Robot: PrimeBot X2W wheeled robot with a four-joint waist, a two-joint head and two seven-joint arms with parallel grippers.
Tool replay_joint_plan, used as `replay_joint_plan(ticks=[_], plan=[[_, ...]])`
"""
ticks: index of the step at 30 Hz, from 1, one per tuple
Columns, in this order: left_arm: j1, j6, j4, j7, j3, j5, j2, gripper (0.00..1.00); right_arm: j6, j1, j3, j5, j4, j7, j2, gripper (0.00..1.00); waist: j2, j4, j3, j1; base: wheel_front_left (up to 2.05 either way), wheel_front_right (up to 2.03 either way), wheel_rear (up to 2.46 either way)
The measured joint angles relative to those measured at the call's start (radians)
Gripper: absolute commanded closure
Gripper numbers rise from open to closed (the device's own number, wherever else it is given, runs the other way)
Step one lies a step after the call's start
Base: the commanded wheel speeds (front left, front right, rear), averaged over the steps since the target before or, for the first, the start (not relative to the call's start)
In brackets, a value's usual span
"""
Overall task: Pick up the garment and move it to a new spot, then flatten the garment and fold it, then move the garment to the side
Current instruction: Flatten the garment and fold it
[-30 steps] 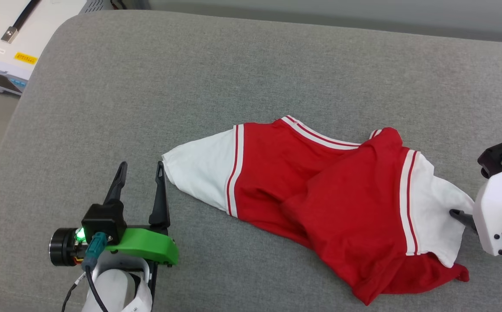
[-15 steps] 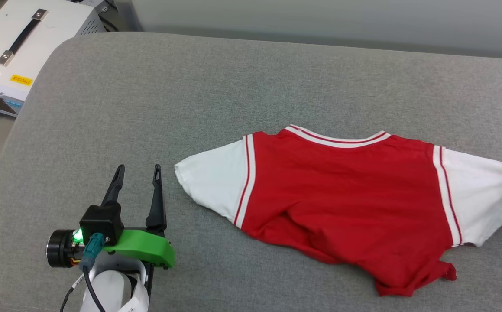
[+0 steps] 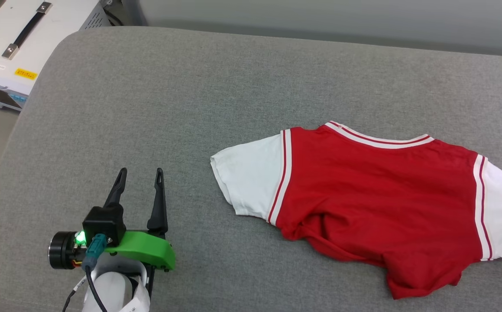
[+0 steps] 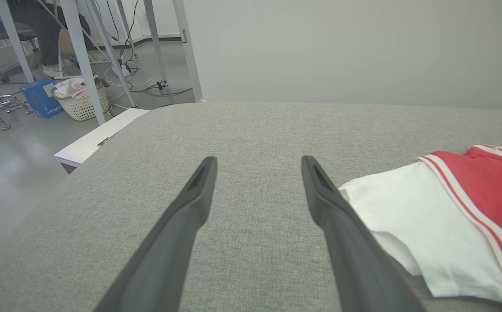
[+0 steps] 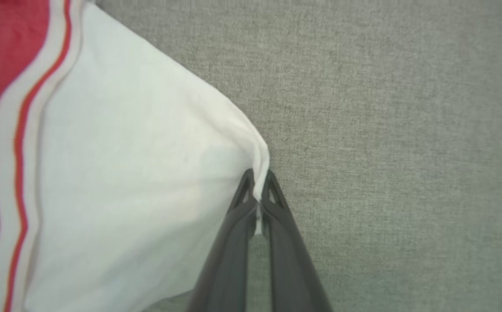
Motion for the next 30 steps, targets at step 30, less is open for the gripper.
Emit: replay_joint_plan(ticks=[30], plan=[[0.017, -0.020, -0.051, 0.000, 0.033, 0.023, -0.018, 0.00, 0.000, -0.019, -0.136, 0.096, -0.316, 0.334, -0.157, 0.00, 0.0000, -0.039, 0.036, 0.0000, 0.00, 0.00, 0.00]])
